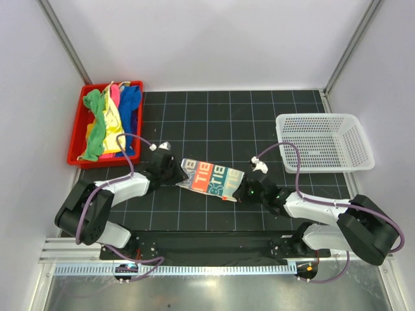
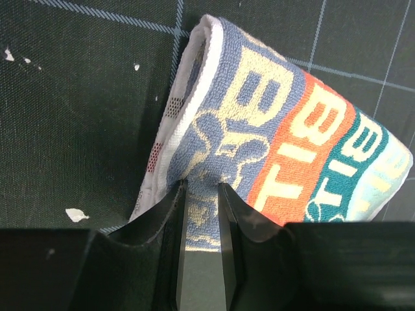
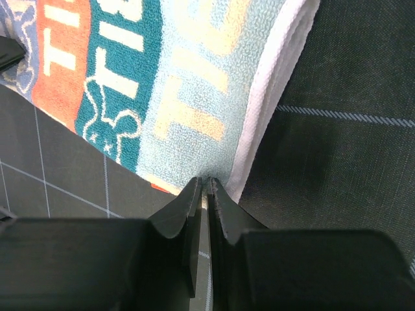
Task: Fold and stack the towels
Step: Smooth out wrinkles on the folded towel
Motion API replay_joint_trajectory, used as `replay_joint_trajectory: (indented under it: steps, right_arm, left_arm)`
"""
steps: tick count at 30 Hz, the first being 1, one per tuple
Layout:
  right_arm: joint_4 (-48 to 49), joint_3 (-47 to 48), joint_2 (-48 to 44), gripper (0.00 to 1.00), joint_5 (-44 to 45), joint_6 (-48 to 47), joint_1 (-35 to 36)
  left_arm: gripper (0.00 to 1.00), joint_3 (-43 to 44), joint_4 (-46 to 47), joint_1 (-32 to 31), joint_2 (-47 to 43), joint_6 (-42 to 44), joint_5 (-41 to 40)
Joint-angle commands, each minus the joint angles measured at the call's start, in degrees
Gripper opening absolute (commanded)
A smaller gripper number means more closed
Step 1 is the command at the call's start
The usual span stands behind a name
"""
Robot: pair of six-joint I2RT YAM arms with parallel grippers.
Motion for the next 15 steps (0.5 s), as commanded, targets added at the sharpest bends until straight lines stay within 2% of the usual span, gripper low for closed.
replay_joint_trajectory:
  steps: [1, 8, 15]
  right_arm:
    - [-1.3, -1.1, -0.7, 0.16, 2.2, 0.8, 0.4]
    - [-7.2, 2.4, -3.9, 0.17, 3.2, -0.1, 0.4]
    - [-15.0, 7.8, -8.7, 0.25, 7.3, -1.0, 0.4]
  left_arm:
    - [0.29, -0.4, 1.9, -0.1, 0.0, 0.7, -1.8]
    - [0.34, 5.6, -4.9, -0.3, -4.5, 4.3, -0.7]
    - [0.34, 12.8, -9.5, -6.4, -4.7, 6.6, -0.3]
